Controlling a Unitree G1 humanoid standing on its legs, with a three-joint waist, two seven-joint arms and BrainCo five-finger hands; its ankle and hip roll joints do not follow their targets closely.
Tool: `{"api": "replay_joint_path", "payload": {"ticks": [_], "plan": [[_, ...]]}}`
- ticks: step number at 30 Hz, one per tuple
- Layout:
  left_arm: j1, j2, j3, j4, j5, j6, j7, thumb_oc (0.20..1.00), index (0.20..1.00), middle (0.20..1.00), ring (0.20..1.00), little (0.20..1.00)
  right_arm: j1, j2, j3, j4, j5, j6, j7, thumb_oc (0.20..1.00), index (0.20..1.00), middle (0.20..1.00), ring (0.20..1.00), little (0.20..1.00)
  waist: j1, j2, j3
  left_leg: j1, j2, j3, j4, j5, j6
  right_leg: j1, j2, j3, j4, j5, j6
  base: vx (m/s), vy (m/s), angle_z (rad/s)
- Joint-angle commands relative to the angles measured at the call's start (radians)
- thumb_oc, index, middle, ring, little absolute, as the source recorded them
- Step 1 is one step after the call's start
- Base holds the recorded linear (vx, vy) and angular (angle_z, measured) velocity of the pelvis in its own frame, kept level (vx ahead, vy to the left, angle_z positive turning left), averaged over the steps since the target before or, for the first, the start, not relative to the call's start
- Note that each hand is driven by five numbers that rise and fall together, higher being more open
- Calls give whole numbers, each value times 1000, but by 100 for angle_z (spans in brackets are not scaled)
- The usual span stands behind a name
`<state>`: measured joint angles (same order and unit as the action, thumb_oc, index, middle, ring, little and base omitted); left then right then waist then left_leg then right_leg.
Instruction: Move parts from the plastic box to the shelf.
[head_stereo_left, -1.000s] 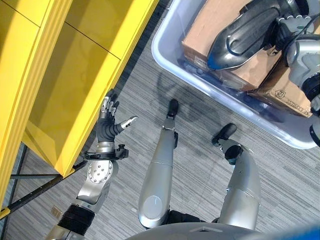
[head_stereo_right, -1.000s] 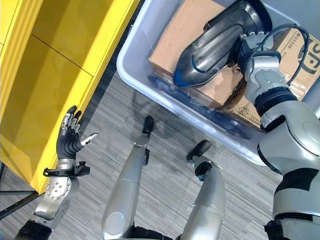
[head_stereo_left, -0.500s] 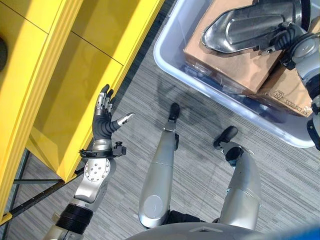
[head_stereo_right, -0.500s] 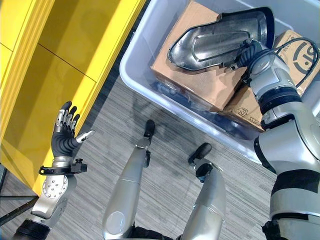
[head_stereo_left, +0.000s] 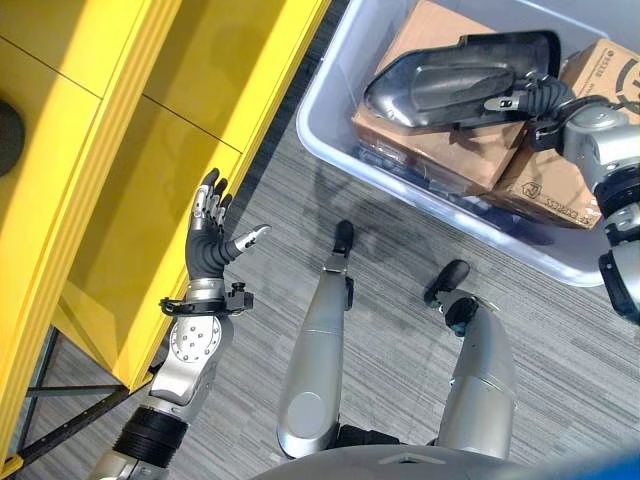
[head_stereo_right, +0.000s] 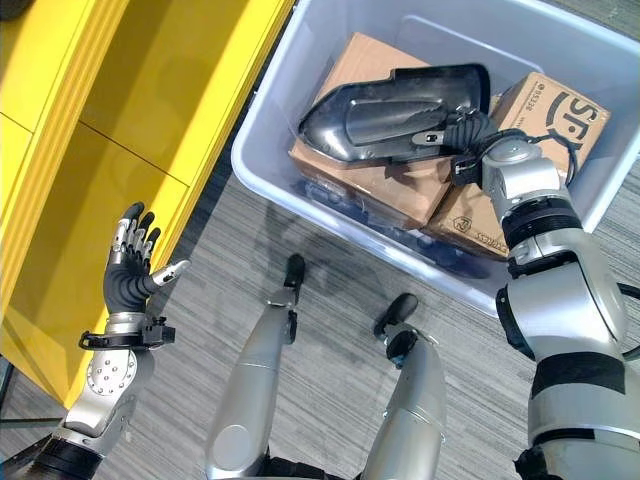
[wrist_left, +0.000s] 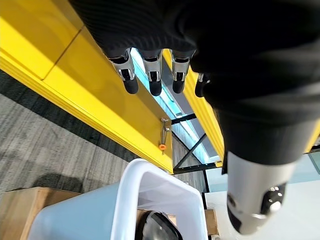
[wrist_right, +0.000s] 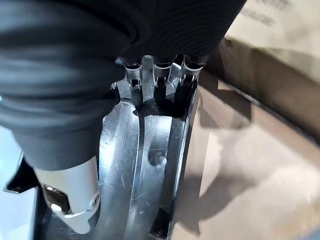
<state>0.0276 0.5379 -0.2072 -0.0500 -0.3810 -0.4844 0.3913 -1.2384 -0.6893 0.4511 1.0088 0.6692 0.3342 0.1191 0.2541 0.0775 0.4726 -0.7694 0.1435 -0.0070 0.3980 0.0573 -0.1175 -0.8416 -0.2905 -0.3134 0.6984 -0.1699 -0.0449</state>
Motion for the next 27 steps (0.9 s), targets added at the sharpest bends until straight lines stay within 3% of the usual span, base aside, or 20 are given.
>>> {"api": "replay_joint_path", "payload": {"ticks": [1, 8, 13, 16, 19, 24, 27], "plan": [[-13, -6, -1, -17, -5, -52, 5, 1000, 1000, 1000, 1000, 1000, 87, 76, -2, -29, 228, 48, 43, 1000, 1000, 1000, 1000, 1000, 2, 26, 47, -12, 15, 61, 28, -55, 40, 81, 33, 13, -36, -13, 47, 4, 47, -3], [-34, -16, -34, 7, 0, -67, 34, 1000, 1000, 1000, 1000, 1000, 142, 168, -91, -120, 448, 63, 20, 1000, 1000, 1000, 1000, 1000, -10, 34, 47, 23, 6, 77, 20, -63, 45, 107, 35, 29, -64, -1, 55, 8, 55, -7], [-51, -23, -66, 14, 17, -69, 56, 1000, 1000, 1000, 1000, 1000, 189, 240, -126, -172, 519, 31, -38, 1000, 1000, 1000, 1000, 1000, -12, 40, 47, 59, -4, 87, 4, -67, 52, 144, 31, 33, -95, 12, 63, 13, 44, 1], [-61, -22, -72, 18, 15, -73, 55, 1000, 1000, 1000, 1000, 1000, 197, 253, -119, -175, 433, -44, -101, 1000, 1000, 1000, 1000, 1000, -13, 41, 47, 70, -6, 93, -4, -67, 54, 155, 29, 31, -107, 19, 67, 0, 0, 0], [-66, -21, -73, 4, 20, -55, 62, 1000, 1000, 1000, 1000, 1000, 200, 241, -128, -174, 446, -89, -153, 1000, 1000, 1000, 1000, 1000, -18, 38, 47, 74, -7, 96, -2, -70, 56, 162, 31, 34, -114, 23, 68, 0, 0, 0], [-72, -26, -74, -6, 30, -39, 69, 1000, 1000, 1000, 1000, 1000, 218, 222, -183, -180, 607, -163, -267, 1000, 1000, 1000, 1000, 1000, -34, 32, 47, 87, -3, 105, -3, -77, 58, 169, 38, 42, -126, 27, 70, 0, 0, 0], [-76, -31, -81, -7, 32, -36, 86, 1000, 1000, 1000, 1000, 1000, 237, 227, -233, -197, 729, -193, -250, 1000, 1000, 1000, 1000, 1000, -47, 30, 47, 93, 1, 113, 2, -82, 58, 174, 41, 48, -128, 27, 71, 0, 2, -6]]}}
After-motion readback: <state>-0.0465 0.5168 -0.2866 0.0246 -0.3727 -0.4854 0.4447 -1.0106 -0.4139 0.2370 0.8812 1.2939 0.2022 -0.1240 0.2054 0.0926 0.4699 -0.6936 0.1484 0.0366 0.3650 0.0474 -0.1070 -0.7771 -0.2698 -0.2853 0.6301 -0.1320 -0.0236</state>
